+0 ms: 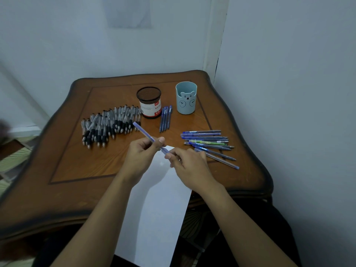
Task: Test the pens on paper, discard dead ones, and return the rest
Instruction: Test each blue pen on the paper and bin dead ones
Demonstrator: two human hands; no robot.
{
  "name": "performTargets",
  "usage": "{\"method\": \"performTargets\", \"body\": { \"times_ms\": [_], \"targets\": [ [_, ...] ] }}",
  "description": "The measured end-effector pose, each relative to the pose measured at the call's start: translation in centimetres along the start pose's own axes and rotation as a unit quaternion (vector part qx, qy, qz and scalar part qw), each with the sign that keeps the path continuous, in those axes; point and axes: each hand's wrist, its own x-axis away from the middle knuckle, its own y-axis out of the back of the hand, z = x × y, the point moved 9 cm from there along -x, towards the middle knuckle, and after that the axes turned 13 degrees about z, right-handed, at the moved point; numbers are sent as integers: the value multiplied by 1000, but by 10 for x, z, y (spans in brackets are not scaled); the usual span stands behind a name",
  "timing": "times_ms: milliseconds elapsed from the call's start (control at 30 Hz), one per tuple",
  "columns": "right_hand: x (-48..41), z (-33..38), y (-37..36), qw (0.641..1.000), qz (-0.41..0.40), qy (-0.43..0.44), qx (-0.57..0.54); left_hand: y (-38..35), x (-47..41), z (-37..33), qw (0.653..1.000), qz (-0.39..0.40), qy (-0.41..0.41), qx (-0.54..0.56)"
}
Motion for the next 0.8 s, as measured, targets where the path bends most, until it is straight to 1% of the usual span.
{"method": "performTargets", "body": {
  "times_ms": [67,200,267,333,467,533,600,667,800],
  "targets": [
    [2,4,0,1000,-2,-7,26,2,2,2,1000,3,5,13],
    [5,6,-6,993,24,-38,106,-1,1,8,998,18,35,43],
    [6,5,-8,990,30,-59,123,-6,-1,12,997,18,52,51],
    [7,6,-9,986,27,-78,142,-8,-2,17,995,-1,74,66],
    [8,15,-5,970,-8,-83,229,-12,-5,26,987,-40,125,89],
    [8,16,-7,964,-3,-86,252,-13,-6,29,984,-57,143,90],
    [7,14,-10,963,13,-95,250,-16,-7,33,982,-67,157,84],
    [5,8,-13,970,37,-103,219,-18,-7,33,983,-59,153,86],
    [12,-20,-20,986,108,-116,60,8,-8,26,990,-49,108,78]
  ]
}}
